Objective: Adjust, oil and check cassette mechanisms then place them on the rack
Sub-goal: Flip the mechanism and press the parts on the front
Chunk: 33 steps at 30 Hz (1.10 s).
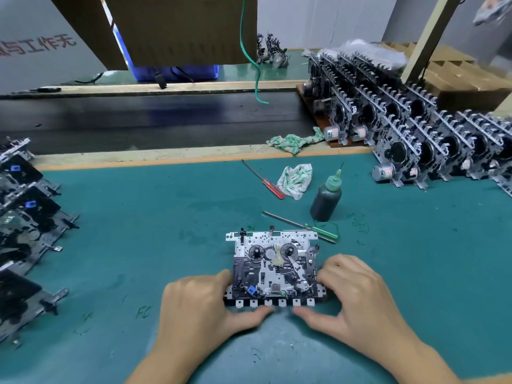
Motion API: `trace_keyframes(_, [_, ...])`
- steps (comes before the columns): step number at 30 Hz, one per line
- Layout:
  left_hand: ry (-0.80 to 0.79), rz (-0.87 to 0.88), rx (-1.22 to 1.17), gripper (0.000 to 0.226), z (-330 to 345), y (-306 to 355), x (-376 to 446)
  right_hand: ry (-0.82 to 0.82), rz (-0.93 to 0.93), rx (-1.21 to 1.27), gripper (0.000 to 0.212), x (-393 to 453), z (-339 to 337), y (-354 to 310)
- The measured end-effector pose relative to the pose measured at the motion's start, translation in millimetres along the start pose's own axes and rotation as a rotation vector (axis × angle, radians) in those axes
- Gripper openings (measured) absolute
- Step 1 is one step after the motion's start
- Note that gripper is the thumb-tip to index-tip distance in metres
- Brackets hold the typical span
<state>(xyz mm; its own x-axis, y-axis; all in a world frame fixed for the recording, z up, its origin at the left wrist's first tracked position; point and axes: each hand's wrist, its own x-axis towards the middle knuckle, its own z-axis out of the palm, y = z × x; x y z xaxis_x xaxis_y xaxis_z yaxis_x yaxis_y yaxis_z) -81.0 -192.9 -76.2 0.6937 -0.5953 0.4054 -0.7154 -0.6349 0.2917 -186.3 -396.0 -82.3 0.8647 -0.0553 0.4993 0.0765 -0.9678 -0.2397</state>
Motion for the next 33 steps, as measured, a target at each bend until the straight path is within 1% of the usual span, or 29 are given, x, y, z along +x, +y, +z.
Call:
trace_keyframes(2, [0.016,-0.032,0.006,0.065,2,1,-1,-0.036,-0.017,0.024,0.057,0,-2,2])
trace_keyframes(4, [0.005,-0.024,-0.013,0.066,1,-1,-1,-0.039,-0.024,0.022,0.056,0,-2,2])
trace_keyframes(9, [-0.079,0.042,-0.067,0.068,-5,-7,2,0.027,-0.001,-0.030,0.050,1,1,-2])
trace_keyframes(12, [-0.093,0.092,-0.086,0.069,-4,-4,-3,0.018,0.007,-0.010,0.054,0,0,1])
trace_keyframes(15, [-0.092,0.154,-0.092,0.070,-2,-3,-6,0.032,0.041,-0.064,0.055,-1,1,-1])
trace_keyframes(17, [-0.072,0.122,-0.088,0.069,-2,-3,-5,0.021,0.052,-0.060,0.056,-2,0,-1])
trace_keyframes(20, [-0.063,0.060,-0.093,0.066,-1,-1,-4,-0.030,0.011,-0.023,0.054,-2,-3,3])
trace_keyframes(23, [-0.092,0.057,-0.107,0.071,-4,-6,-4,-0.036,-0.031,-0.065,0.056,0,-5,1])
trace_keyframes(25, [-0.106,0.042,-0.122,0.075,-9,-9,-3,-0.069,-0.039,-0.048,0.058,2,-7,-2])
trace_keyframes(26, [-0.102,0.039,-0.134,0.077,-12,-10,-2,-0.098,-0.019,-0.005,0.059,3,-9,-4])
trace_keyframes(28, [-0.053,0.038,-0.217,0.076,-17,-11,0,-0.137,0.075,0.176,0.055,7,-16,-8])
trace_keyframes(30, [0.035,-0.005,-0.389,0.070,-20,-12,3,-0.139,0.206,0.395,0.047,11,-22,-13])
trace_keyframes(33, [0.111,-0.114,-0.609,0.062,-24,-9,8,-0.225,0.451,0.745,0.053,25,-29,-26])
